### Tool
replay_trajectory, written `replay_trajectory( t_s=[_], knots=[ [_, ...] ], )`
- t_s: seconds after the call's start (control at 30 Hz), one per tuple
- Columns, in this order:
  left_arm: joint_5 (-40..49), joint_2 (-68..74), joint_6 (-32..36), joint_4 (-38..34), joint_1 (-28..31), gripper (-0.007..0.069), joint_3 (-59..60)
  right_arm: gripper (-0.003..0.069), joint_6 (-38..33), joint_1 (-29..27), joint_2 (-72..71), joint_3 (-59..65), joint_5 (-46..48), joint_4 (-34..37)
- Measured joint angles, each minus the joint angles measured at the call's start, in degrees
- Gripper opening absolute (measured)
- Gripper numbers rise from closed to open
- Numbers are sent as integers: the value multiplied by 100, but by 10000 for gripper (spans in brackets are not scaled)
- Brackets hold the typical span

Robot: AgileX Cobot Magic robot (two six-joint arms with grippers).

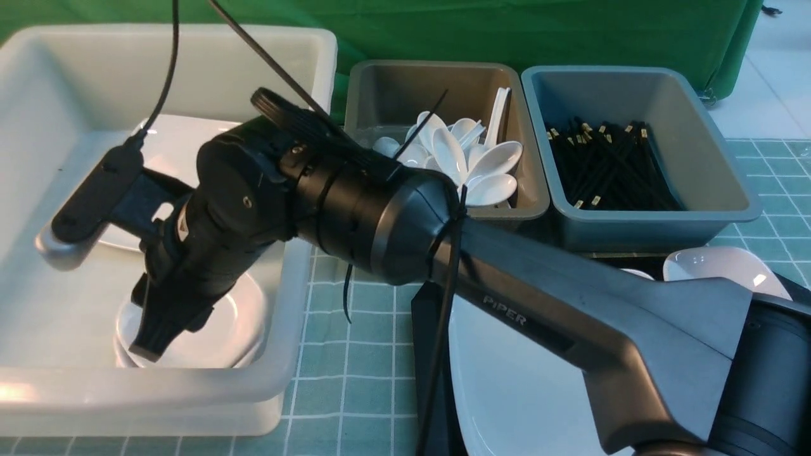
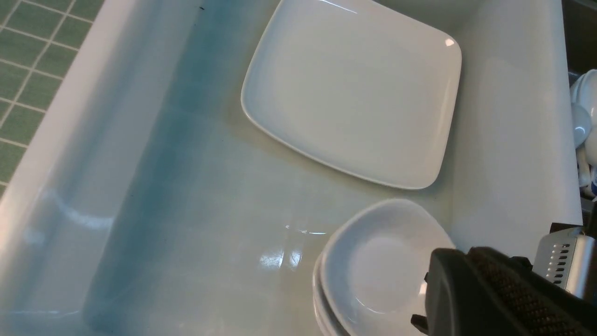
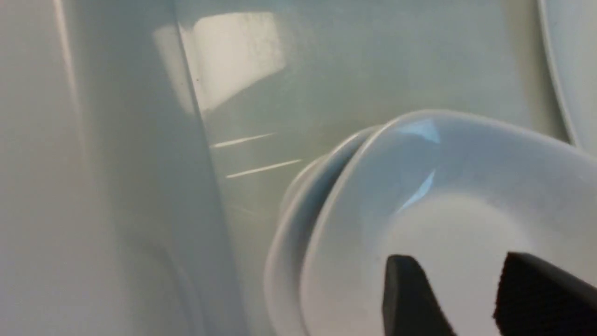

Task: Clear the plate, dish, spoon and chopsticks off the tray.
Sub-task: Use the right arm to put the small plate into the large storage box on the left, then use the right arm to grab a small plate from the dinner plate

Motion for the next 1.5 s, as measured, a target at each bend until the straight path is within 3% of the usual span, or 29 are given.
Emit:
replay_trajectory(
  t_s=[0.23, 0.3, 0.37, 0.4, 0.43, 0.5, 0.6, 0.63, 0.77, 0.87, 0.9, 0.97, 1.0, 1.1, 1.27, 1.37, 1.5],
  knots=[
    [-23, 0, 0, -4, 0, 10, 0, 311, 193, 2, -6, 0, 284, -226],
    [-23, 0, 30, -4, 0, 10, 0, 300, 835, 12, -92, 0, 638, -1164],
    [-23, 0, 147, -91, 0, 10, 2, 235, 1240, 8, -270, 0, 1081, -2178],
    [-23, 0, 167, -129, 0, 10, 2, 225, 1301, 8, -296, 0, 1139, -2369],
    [-29, 0, 266, -273, -6, 10, 15, 146, 1464, -16, -537, 0, 1381, -2943],
    [-34, 0, 458, -509, -139, 10, 66, 66, 1618, -186, -935, 2, 2068, -3496],
    [-181, 0, 890, -903, -712, 10, 236, 20, 1753, -1114, -1871, 299, 2183, -3185],
    [-193, 0, 907, -917, -763, 10, 236, 20, 1753, -1184, -1931, 299, 2183, -3185],
    [-440, 83, 1157, -827, -2045, 10, 477, 18, 1379, -2839, -3226, 1275, 2188, -1762],
    [-649, 282, 1178, -740, -2912, 10, 607, 24, 1176, -3826, -3995, 2385, 2177, -1246],
    [-658, 296, 1178, -740, -2912, 10, 608, 25, 1171, -3885, -4041, 2474, 2177, -1231],
    [-754, 563, 1165, -698, -3451, 10, 627, 78, 1150, -4554, -4545, 3765, 2138, -1140],
    [-767, 584, 1159, -691, -3521, 10, 627, 85, 1150, -4597, -4575, 3765, 2130, -1140],
    [-941, 976, 1114, -671, -3947, 10, 632, 276, 1126, -5096, -4877, 5439, 1398, -1118],
    [-991, 1352, 1077, -671, -4157, 10, 638, 556, 709, -5156, -4641, 6977, -80, -1098],
    [-980, 1430, 1047, -632, -4157, 10, 643, 577, 709, -5151, -4352, 7466, -684, -1421],
    [-974, 1430, 1047, -594, -4157, 10, 643, 544, 939, -5151, -4050, 7596, -1114, -2009]
  ],
)
